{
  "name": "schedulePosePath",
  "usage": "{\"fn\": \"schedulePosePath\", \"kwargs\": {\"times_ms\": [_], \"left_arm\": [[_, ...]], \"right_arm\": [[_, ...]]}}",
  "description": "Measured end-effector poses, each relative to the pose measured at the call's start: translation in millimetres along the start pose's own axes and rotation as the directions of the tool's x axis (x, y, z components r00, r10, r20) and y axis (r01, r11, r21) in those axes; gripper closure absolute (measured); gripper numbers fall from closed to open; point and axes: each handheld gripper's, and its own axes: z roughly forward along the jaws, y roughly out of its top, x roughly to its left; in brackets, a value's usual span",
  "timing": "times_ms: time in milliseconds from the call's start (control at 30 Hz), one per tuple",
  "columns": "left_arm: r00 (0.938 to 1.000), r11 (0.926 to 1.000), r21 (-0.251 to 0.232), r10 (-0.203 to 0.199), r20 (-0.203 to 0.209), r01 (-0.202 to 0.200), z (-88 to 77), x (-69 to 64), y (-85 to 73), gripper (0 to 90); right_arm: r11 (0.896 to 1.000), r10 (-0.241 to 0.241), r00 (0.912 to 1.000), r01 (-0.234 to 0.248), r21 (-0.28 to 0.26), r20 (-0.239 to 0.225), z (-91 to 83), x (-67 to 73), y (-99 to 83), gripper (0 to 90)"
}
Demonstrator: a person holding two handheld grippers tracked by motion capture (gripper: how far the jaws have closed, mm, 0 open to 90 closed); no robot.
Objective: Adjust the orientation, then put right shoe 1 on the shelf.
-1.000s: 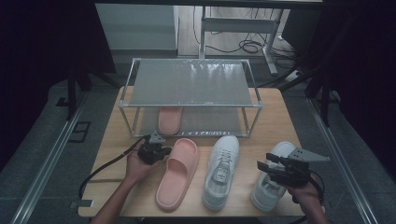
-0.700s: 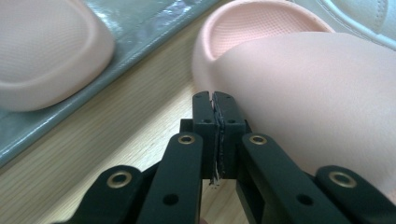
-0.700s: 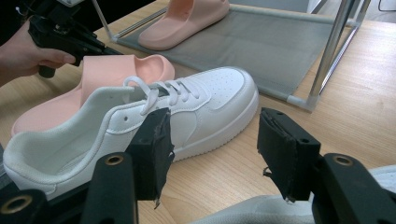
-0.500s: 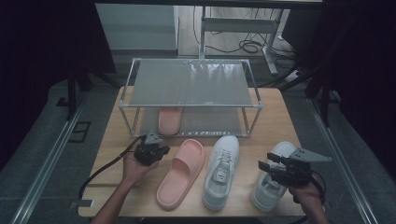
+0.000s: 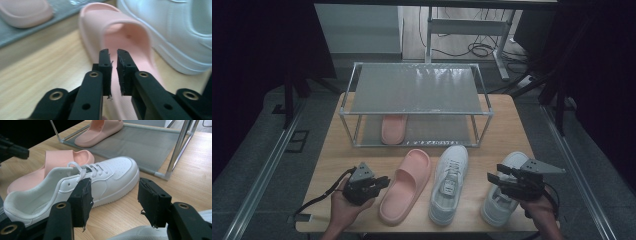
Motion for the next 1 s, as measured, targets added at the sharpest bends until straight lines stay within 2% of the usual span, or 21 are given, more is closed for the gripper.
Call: {"fn": "schedulePosePath", "kwargs": {"times_ms": [67,100,167,333,767,833,867,933,1000], "left_arm": [[0.9998,0.9999,0.013,0.000,0.020,0.000,5.1,-10.5,-2.3,75.4],[0.9993,0.9998,0.016,-0.013,0.035,0.013,7.6,-12.1,-3.0,74.6],[0.9993,0.9996,0.028,-0.012,0.036,0.011,11.1,-14.8,-3.5,73.0],[0.9992,0.9978,0.062,0.022,0.033,-0.024,26.3,-27.8,-0.4,68.8],[0.9978,0.9947,0.095,0.035,0.056,-0.040,54.3,-41.0,11.4,64.2],[0.9977,0.9951,0.093,0.028,0.062,-0.034,61.4,-43.0,15.1,63.5],[0.9970,0.9958,0.091,0.009,0.076,-0.016,64.8,-41.3,16.5,63.6],[0.9973,0.9957,0.092,0.000,0.073,-0.007,67.0,-40.3,17.0,63.7],[0.9988,0.9949,0.100,-0.013,0.048,0.008,74.3,-35.6,18.1,64.0]], "right_arm": [[1.000,0.002,1.0000,-0.002,-0.003,0.000,0.7,0.1,0.5,45.4],[1.000,0.002,1.0000,-0.002,-0.002,-0.001,0.7,0.0,0.5,45.4],[1.000,0.002,1.0000,-0.002,-0.002,-0.001,0.6,-0.2,0.4,45.4],[1.000,0.003,1.0000,-0.003,-0.004,-0.001,0.1,-0.2,-0.2,45.4],[1.000,0.000,1.0000,0.000,-0.004,0.000,0.1,0.5,0.4,45.4],[1.000,0.001,1.0000,-0.001,-0.003,0.000,0.1,0.4,0.3,45.4],[1.000,0.001,1.0000,-0.001,-0.003,0.000,0.1,0.4,0.3,45.4],[1.000,0.001,1.0000,-0.001,-0.003,0.000,0.1,0.5,0.3,45.5],[1.000,-0.001,1.0000,0.001,-0.004,0.000,-0.1,0.7,0.3,45.4]]}}
